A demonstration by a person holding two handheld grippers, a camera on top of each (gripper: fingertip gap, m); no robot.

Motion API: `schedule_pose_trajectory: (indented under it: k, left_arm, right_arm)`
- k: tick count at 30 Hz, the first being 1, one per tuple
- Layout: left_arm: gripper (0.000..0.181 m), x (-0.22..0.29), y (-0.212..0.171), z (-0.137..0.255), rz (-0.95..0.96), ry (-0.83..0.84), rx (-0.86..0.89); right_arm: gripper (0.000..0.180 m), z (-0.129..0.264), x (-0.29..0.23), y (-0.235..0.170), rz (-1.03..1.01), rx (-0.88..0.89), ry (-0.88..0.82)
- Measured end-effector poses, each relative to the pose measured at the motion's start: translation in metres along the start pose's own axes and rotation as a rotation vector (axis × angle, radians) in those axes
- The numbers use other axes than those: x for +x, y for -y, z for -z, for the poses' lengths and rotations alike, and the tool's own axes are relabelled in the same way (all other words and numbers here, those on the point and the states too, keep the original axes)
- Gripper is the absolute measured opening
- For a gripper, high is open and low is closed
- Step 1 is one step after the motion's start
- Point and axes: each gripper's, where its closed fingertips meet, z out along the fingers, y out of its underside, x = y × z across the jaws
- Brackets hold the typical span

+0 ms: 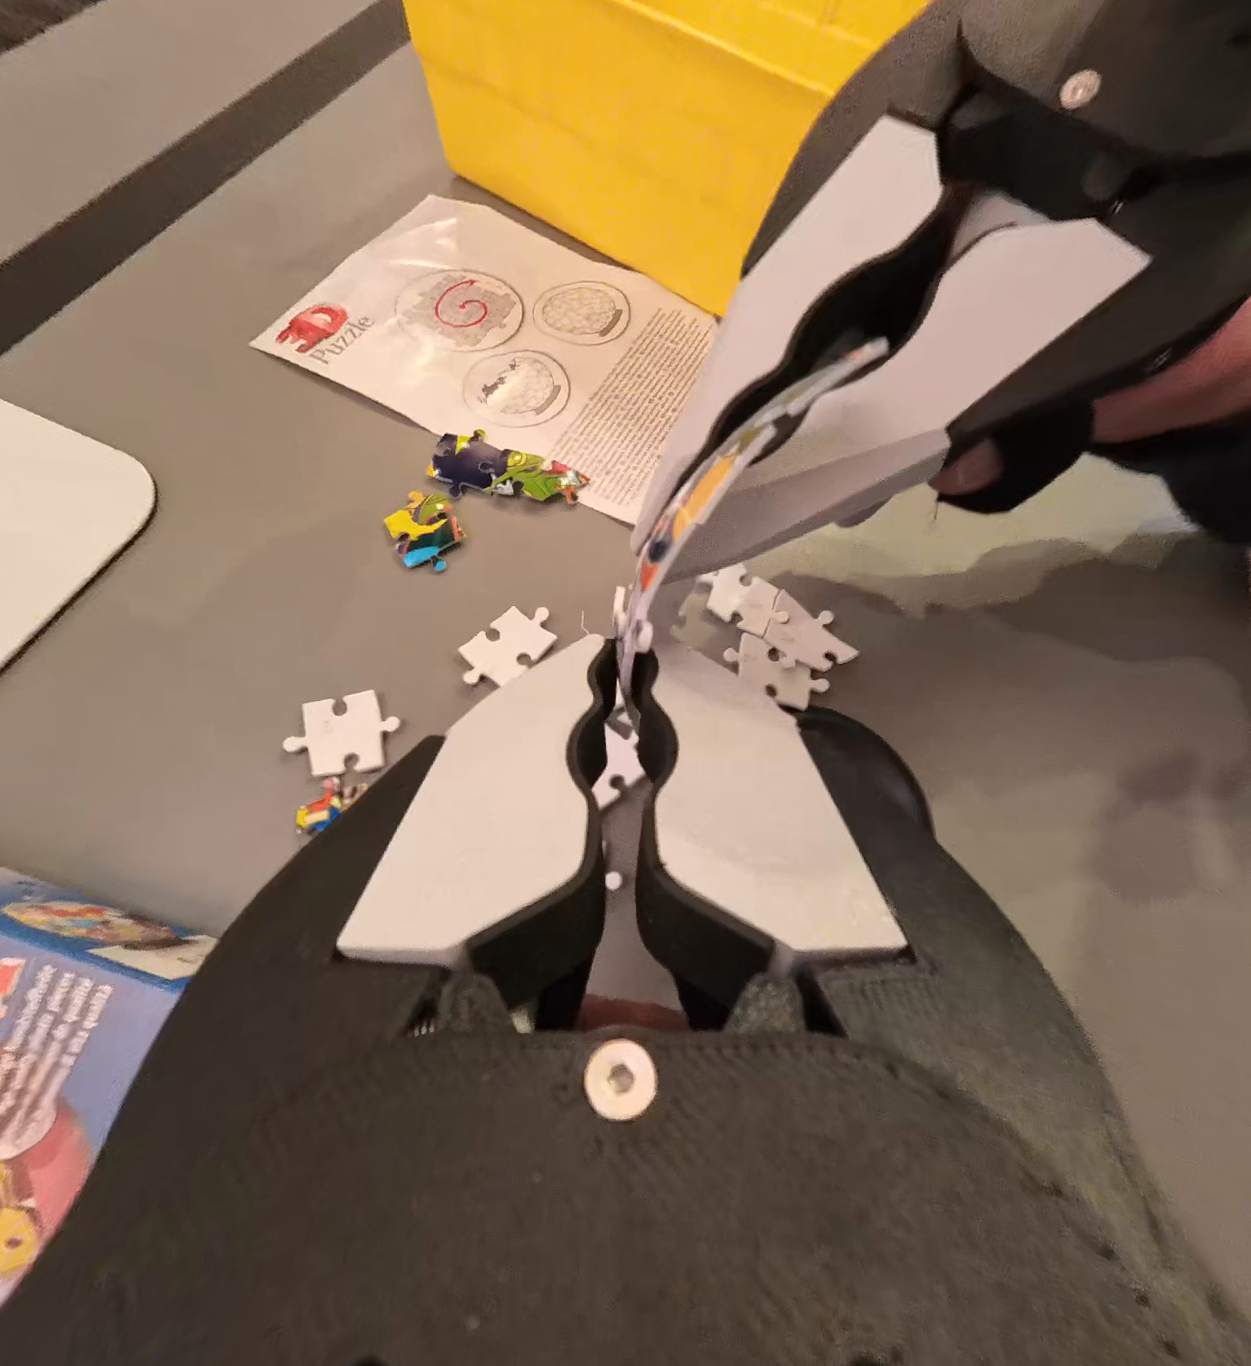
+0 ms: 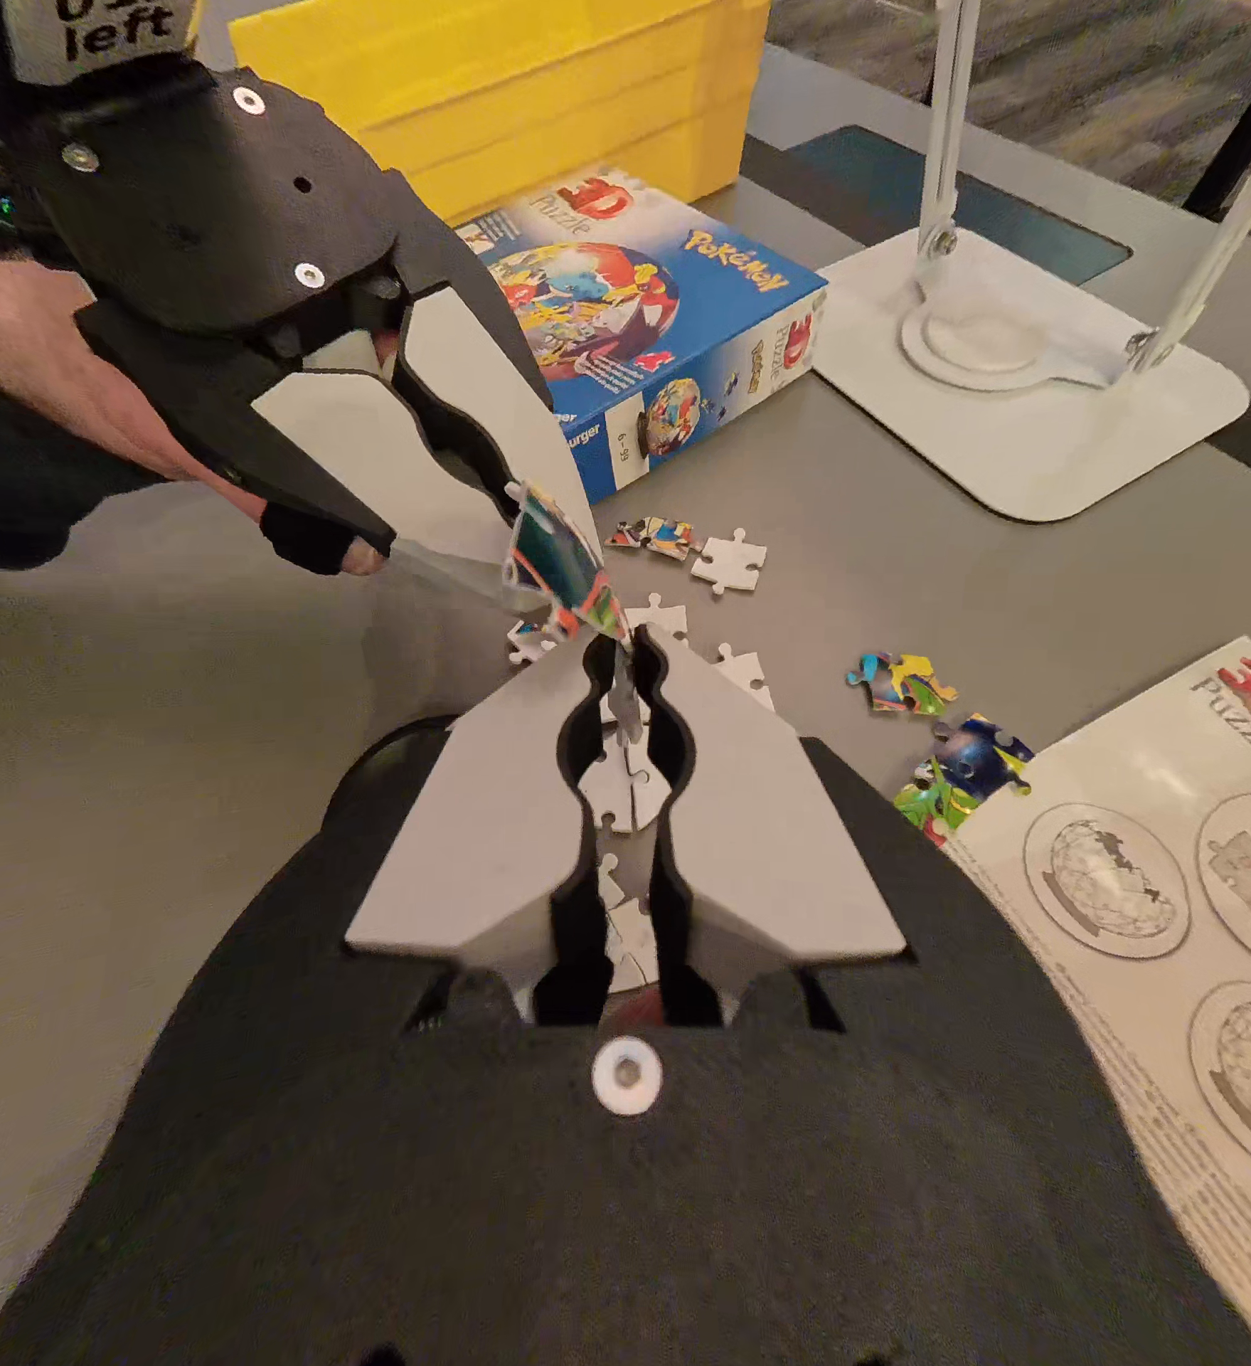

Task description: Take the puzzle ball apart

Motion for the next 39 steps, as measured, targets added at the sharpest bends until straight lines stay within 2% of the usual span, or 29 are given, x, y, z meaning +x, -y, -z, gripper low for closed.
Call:
schedule_pose_trajectory:
  k: [2,4,5,8,10,14,15,17,19,21,24,28,34,37,39]
  left_arm:
    - [0.003,0.005,0.008,0.009,0.131,-0.152,0.095]
    - [0.003,0.016,0.026,0.027,0.243,-0.368,0.278]
    - [0.003,0.019,0.03,0.032,0.276,-0.418,0.314]
    - [0.003,0.018,0.03,0.029,0.309,-0.411,0.332]
    - [0.003,0.008,0.02,0.014,0.339,-0.277,0.261]
    - [0.002,-0.011,0.013,0.001,0.256,0.075,0.155]
    - [0.003,-0.012,0.012,0.0,0.178,0.174,0.117]
    - [0.003,-0.012,0.015,0.006,0.048,0.268,0.08]
    - [0.002,-0.008,0.02,0.013,0.087,0.153,0.145]
    - [0.003,-0.005,0.021,0.013,0.26,-0.001,0.206]
    - [0.003,0.003,0.029,0.02,0.336,-0.099,0.318]
    - [0.003,0.035,0.047,0.042,0.412,-0.506,0.479]
    - [0.003,0.029,0.04,0.037,0.321,-0.398,0.447]
    - [0.006,0.024,0.035,0.025,0.312,-0.303,0.388]
    - [0.017,0.029,0.03,0.012,0.279,-0.256,0.32]
  right_arm:
    - [0.0,0.005,-0.008,0.009,-0.098,0.067,0.108]
    - [0.001,0.017,-0.018,0.025,-0.301,0.198,0.321]
    - [0.001,0.019,-0.019,0.027,-0.353,0.226,0.374]
    - [0.001,0.019,-0.017,0.026,-0.348,0.246,0.346]
    - [0.001,0.01,-0.006,0.014,-0.212,0.167,0.142]
    - [0.0,0.002,0.005,0.011,0.087,0.015,-0.278]
    - [0.0,0.001,0.005,0.012,0.118,-0.003,-0.313]
    - [0.0,0.002,0.003,0.016,-0.019,0.07,-0.21]
    - [0.0,0.007,0.001,0.019,-0.214,0.162,-0.018]
    - [0.001,0.008,-0.001,0.019,-0.254,0.182,0.053]
    - [0.002,0.018,-0.006,0.029,-0.379,0.285,0.186]
    - [0.0,0.039,-0.022,0.045,-0.562,0.435,0.487]
    - [0.0,0.033,-0.019,0.038,-0.504,0.436,0.395]
    - [0.0,0.025,-0.015,0.035,-0.415,0.397,0.249]
    - [0.001,0.017,-0.021,0.034,-0.299,0.345,0.147]
